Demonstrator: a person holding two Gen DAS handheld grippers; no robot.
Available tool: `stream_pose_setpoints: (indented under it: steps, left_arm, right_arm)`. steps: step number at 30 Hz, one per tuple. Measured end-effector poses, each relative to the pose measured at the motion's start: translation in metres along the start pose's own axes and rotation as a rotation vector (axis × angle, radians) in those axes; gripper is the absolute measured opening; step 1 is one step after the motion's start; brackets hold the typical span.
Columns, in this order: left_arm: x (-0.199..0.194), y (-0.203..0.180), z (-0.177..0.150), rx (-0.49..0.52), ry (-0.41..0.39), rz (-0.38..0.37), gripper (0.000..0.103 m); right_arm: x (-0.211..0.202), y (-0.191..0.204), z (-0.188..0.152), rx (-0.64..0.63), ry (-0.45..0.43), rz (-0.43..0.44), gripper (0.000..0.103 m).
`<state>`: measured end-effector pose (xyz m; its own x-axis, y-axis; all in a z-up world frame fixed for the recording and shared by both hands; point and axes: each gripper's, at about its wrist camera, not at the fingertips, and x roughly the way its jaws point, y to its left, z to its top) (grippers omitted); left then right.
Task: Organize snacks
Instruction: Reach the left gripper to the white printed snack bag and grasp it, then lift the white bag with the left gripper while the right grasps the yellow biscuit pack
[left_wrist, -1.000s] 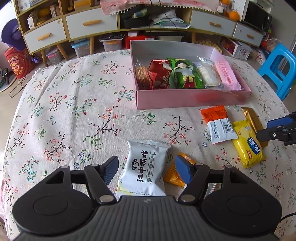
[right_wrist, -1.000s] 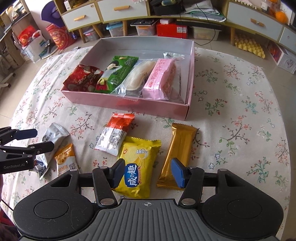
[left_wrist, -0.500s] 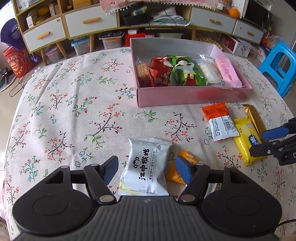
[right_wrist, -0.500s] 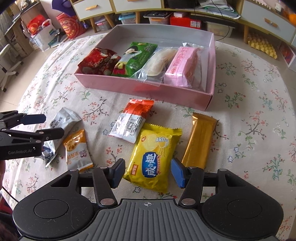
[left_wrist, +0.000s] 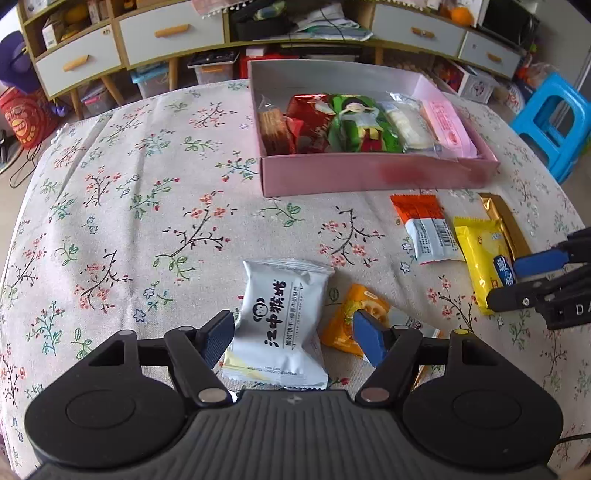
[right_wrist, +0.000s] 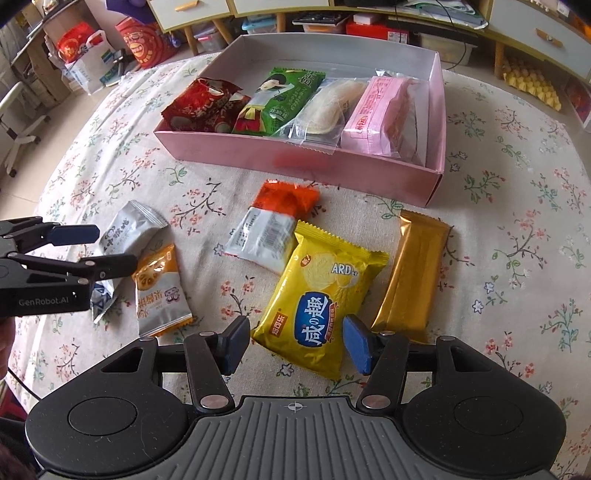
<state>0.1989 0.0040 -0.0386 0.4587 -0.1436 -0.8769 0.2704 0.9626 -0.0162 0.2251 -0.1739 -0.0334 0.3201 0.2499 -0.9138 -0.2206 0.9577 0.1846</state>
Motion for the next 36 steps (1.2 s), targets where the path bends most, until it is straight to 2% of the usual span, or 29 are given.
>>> stream_pose_setpoints:
  steps: [6,9,16,24,30,36]
  left_arm:
    - [0.005,0.003,-0.001,0.001,0.033,0.031,0.068]
    - [0.008,0.006,-0.001,0.003,0.052,0.055,0.054]
    - [0.008,0.007,-0.004,0.007,0.057,0.049,0.054]
    - [0.009,0.007,-0.003,0.017,0.052,0.062,0.051]
    - [0.009,0.006,-0.003,0.024,0.038,0.071,0.048]
    - [0.006,0.009,-0.001,0.018,0.021,0.077,0.046]
  right_arm:
    - [0.003,0.001,-0.001,-0.013,-0.001,-0.009,0.057]
    - [0.003,0.001,-0.001,-0.013,-0.003,-0.011,0.057]
    - [0.004,0.002,-0.001,-0.023,-0.014,-0.014,0.056]
    - [0.011,-0.004,0.000,0.024,-0.021,-0.009,0.061]
    - [0.010,0.005,-0.001,-0.031,-0.061,-0.027,0.053]
    - [0.007,0.004,0.001,-0.041,-0.064,-0.026,0.051]
